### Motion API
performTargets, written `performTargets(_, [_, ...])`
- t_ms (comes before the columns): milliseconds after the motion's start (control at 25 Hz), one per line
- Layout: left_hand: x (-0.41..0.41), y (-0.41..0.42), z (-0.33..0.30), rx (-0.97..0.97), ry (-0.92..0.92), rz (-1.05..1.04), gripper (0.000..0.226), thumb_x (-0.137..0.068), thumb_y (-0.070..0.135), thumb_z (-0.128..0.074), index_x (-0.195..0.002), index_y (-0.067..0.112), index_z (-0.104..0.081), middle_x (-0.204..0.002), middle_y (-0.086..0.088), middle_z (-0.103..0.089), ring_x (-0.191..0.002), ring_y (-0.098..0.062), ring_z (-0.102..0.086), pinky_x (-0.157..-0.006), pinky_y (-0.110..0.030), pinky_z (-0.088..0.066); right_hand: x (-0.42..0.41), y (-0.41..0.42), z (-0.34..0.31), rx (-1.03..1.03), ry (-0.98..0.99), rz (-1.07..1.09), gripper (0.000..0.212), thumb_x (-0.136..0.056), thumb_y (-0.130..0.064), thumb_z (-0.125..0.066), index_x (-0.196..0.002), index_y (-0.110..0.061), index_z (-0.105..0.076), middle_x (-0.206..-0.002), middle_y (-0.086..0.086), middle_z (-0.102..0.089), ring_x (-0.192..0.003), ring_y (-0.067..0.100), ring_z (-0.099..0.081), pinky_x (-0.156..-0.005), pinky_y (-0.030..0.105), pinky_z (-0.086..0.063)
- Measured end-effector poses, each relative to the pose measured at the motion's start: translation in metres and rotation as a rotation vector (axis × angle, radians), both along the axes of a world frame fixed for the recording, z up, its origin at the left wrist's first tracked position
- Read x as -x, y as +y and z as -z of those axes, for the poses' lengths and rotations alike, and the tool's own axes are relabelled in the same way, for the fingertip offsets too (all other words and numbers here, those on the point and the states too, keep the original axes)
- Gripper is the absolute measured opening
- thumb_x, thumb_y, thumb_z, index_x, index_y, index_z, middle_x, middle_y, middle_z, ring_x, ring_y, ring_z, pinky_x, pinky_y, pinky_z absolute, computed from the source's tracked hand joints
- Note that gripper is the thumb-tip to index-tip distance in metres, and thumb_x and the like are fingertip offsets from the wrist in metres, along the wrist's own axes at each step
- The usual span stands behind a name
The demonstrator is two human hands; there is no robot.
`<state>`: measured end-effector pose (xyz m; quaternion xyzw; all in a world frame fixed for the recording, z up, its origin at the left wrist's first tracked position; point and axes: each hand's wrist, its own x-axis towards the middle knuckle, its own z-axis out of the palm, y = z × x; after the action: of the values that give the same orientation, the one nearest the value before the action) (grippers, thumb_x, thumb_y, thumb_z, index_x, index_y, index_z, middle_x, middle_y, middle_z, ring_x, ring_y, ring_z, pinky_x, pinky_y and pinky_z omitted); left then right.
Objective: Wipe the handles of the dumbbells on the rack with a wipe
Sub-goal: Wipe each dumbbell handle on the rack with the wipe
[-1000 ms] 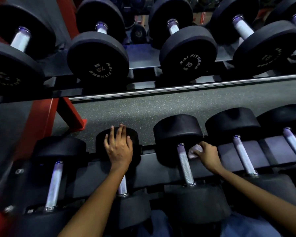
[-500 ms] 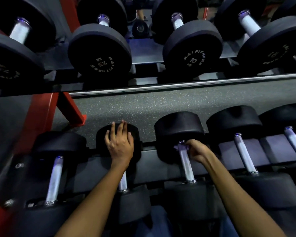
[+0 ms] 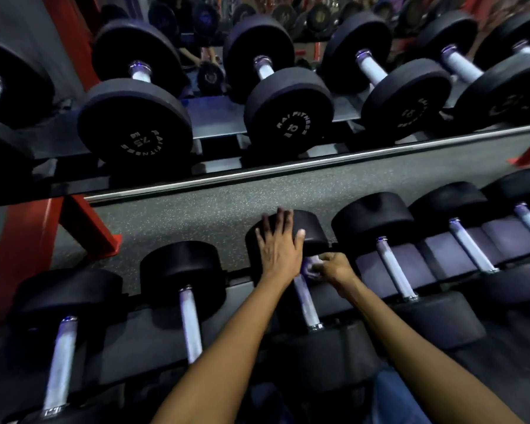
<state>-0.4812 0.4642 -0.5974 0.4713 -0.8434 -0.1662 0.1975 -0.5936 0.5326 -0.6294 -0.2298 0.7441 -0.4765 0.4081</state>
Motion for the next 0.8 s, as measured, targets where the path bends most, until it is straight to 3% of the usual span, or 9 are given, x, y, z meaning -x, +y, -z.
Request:
performTargets(120, [0.012, 0.006, 0.010, 0.042, -0.037, -0.073, 0.062, -0.102, 0.044, -0.032, -0.155, 0.018, -0.014, -0.163, -0.002, 0.002, -0.148, -0.034, 0.009, -0.117, -0.055, 0.002, 0.026, 0.022, -0.019, 0.024, 0.247, 0.064, 0.019, -0.074, 0.004, -0.059, -0.064, -0.012, -0.064, -0.049, -0.010, -0.061, -0.052, -0.003, -0.057, -0.049, 0.007, -0.043])
performTargets(200, [0.012, 0.007, 0.011, 0.058, -0.043, -0.064, 0.062, -0.102, 0.045, -0.033, -0.155, 0.016, -0.016, -0.163, -0.003, -0.001, -0.149, -0.034, 0.007, -0.117, -0.055, 0.001, 0.042, 0.032, -0.017, 0.026, 0.323, 0.097, 0.011, -0.072, -0.001, -0.064, -0.069, -0.011, -0.068, -0.067, 0.003, -0.070, -0.067, 0.011, -0.065, -0.059, 0.017, -0.049])
performTargets(280, [0.010, 0.005, 0.010, 0.055, -0.090, -0.047, 0.062, -0.103, 0.045, -0.030, -0.155, 0.018, -0.013, -0.163, -0.001, 0.002, -0.148, -0.033, 0.010, -0.117, -0.053, 0.003, 0.049, 0.041, -0.014, 0.016, 0.351, 0.076, 0.013, -0.073, 0.002, -0.061, -0.067, -0.008, -0.068, -0.074, 0.013, -0.069, -0.068, 0.017, -0.062, -0.058, 0.021, -0.048])
performTargets(360, [0.009, 0.003, 0.008, 0.019, -0.107, -0.044, 0.061, -0.103, 0.046, -0.028, -0.155, 0.020, -0.009, -0.163, 0.000, 0.007, -0.148, -0.032, 0.014, -0.117, -0.053, 0.005, 0.045, 0.053, -0.024, 0.013, 0.353, 0.062, 0.024, -0.076, 0.009, -0.053, -0.062, -0.007, -0.063, -0.071, 0.013, -0.065, -0.064, 0.017, -0.058, -0.052, 0.017, -0.042])
performTargets(440, [0.009, 0.004, 0.008, 0.020, -0.113, -0.042, 0.061, -0.103, 0.047, -0.026, -0.155, 0.021, -0.008, -0.163, 0.000, 0.009, -0.147, -0.032, 0.016, -0.117, -0.054, 0.004, 0.045, 0.059, -0.031, 0.051, 0.372, 0.063, 0.021, -0.077, 0.013, -0.049, -0.069, -0.001, -0.063, -0.071, 0.013, -0.062, -0.067, 0.019, -0.057, -0.050, 0.015, -0.042])
performTargets(600, [0.011, 0.000, 0.005, 0.021, -0.102, -0.027, 0.062, -0.103, 0.048, -0.026, -0.155, 0.022, -0.007, -0.163, 0.001, 0.009, -0.147, -0.032, 0.017, -0.117, -0.054, 0.004, 0.046, 0.063, -0.040, 0.067, 0.437, 0.108, 0.013, -0.075, 0.007, -0.059, -0.083, 0.000, -0.067, -0.077, 0.010, -0.063, -0.076, 0.018, -0.059, -0.066, 0.020, -0.050])
performTargets(720, [0.008, 0.004, 0.004, 0.014, -0.087, -0.028, 0.061, -0.102, 0.049, -0.027, -0.155, 0.023, -0.010, -0.163, 0.002, 0.006, -0.147, -0.032, 0.016, -0.118, -0.054, 0.005, 0.033, 0.073, -0.046, 0.042, 0.448, 0.105, 0.018, -0.078, 0.009, -0.052, -0.088, 0.006, -0.067, -0.080, 0.009, -0.062, -0.077, 0.018, -0.056, -0.052, 0.008, -0.042])
performTargets(800, [0.006, 0.003, 0.007, 0.016, -0.078, -0.017, 0.062, -0.102, 0.049, -0.028, -0.155, 0.023, -0.011, -0.163, 0.001, 0.005, -0.147, -0.032, 0.016, -0.118, -0.054, 0.005, 0.026, 0.082, -0.051, 0.038, 0.467, 0.127, 0.018, -0.079, 0.008, -0.050, -0.077, -0.001, -0.066, -0.080, 0.009, -0.060, -0.077, 0.019, -0.056, -0.053, 0.010, -0.043])
